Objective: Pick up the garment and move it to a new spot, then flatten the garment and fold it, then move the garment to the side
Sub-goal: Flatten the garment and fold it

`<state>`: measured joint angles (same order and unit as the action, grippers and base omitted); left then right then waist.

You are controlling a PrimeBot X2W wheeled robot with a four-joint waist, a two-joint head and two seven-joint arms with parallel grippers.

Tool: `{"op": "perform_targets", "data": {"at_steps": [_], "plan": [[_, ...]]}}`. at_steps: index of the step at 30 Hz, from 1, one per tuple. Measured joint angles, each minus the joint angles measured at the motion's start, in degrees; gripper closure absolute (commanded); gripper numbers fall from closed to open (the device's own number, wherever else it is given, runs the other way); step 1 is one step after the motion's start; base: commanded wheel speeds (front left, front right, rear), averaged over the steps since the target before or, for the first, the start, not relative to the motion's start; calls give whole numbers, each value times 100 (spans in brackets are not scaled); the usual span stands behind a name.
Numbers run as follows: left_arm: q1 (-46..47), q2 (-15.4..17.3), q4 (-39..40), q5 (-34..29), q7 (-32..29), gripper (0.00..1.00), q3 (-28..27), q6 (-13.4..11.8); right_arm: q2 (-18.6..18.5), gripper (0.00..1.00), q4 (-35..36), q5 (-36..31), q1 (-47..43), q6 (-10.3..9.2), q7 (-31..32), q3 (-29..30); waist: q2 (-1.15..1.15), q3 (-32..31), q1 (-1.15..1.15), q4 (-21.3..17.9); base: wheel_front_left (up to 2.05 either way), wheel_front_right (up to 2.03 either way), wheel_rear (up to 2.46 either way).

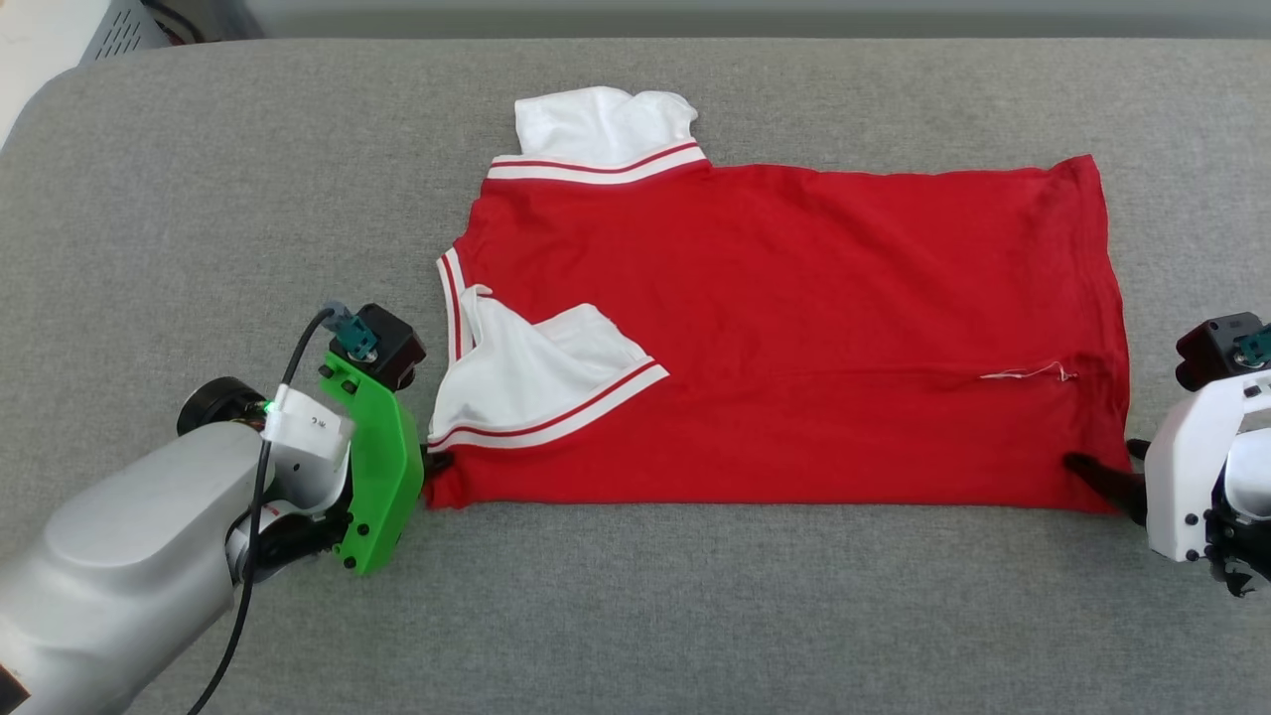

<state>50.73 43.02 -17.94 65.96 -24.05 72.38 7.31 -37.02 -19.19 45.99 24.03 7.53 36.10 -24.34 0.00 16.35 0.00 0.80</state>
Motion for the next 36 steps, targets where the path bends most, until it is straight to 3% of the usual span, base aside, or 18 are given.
{"op": "perform_targets", "data": {"at_steps": [3,5,6,14,20,29,36], "plan": [[-2,-18,-36,0,56,100,10,0,33,0,-199,9,3,0,-118,-52,0,48,0,45,0,0,0],[-26,-43,-102,3,98,100,20,0,26,82,-248,16,11,-1,-276,-118,0,36,0,58,0,0,0],[-48,-57,-131,18,132,100,21,0,33,100,-269,27,11,-1,-361,-135,0,22,0,57,0,0,0],[-346,-118,-282,207,435,100,-4,0,-108,100,-88,175,-49,-1,-923,-410,0,-297,0,-6,0,0,0],[-480,121,-79,377,521,100,-13,0,-379,100,438,358,-322,0,-1155,-413,0,-574,0,-46,0,0,0],[-864,602,580,449,586,100,-9,-82,-601,100,1211,512,-1177,0,-1190,13,0,-786,0,-58,0,0,0],[-1198,651,764,477,575,100,22,-205,-508,100,1392,445,-1722,0,-921,421,0,-762,0,-92,0,0,0]]}}
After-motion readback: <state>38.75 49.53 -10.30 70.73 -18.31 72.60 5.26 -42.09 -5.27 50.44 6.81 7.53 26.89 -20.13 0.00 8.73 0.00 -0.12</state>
